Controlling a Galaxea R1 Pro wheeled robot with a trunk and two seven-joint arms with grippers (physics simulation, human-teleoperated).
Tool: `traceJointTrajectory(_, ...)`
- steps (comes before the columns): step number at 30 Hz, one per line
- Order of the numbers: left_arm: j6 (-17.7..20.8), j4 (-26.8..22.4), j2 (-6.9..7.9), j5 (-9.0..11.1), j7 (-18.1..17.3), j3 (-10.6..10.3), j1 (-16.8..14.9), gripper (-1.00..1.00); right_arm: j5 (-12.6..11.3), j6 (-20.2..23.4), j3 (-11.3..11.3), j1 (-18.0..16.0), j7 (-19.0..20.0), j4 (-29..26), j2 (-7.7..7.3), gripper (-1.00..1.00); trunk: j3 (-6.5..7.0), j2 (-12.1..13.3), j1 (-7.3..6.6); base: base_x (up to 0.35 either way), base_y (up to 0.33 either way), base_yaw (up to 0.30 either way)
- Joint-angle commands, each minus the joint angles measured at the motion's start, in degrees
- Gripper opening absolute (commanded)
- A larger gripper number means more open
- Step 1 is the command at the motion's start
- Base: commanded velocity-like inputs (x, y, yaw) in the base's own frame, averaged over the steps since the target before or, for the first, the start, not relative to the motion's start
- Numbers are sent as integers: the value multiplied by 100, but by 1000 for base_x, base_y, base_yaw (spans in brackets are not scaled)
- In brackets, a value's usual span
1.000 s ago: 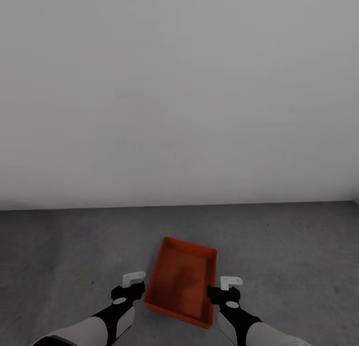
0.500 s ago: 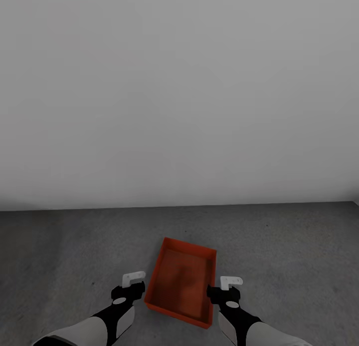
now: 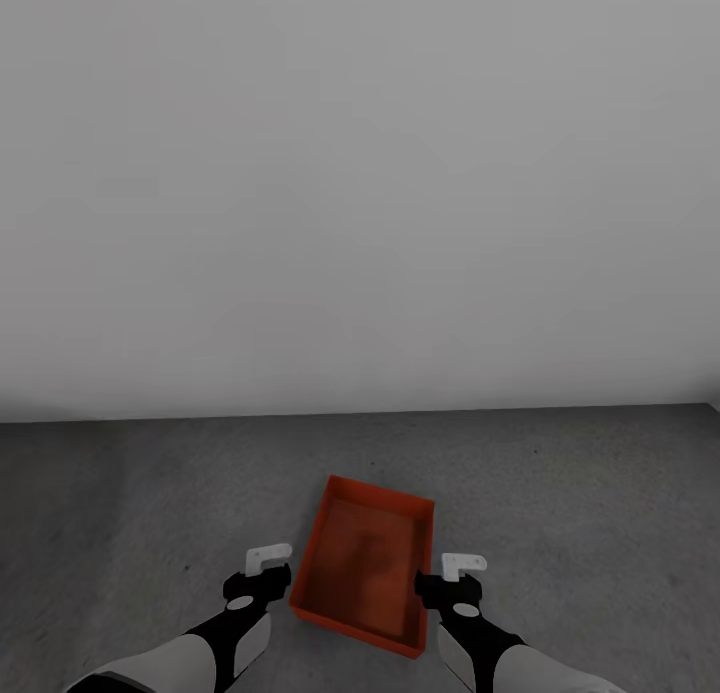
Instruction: Move the two storage containers from the living room to the garage. In the garage, place one container on the floor and stack the other container on top of it (either order is fine).
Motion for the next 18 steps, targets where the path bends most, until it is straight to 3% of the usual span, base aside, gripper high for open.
traceJointTrajectory(1,-19,6,-3,48,20,-50,-4,100,-56,-22,48,-5,-19,6,1,100,-5,-3,0,-5,0,0)
traceJointTrajectory(6,-19,7,-5,56,20,-50,-4,100,-58,-22,48,-4,-19,6,1,100,-5,-3,0,-148,0,0)
traceJointTrajectory(18,-19,7,-6,56,20,-50,-4,100,-58,-22,48,-4,-19,6,1,100,-5,-3,0,-306,0,0)
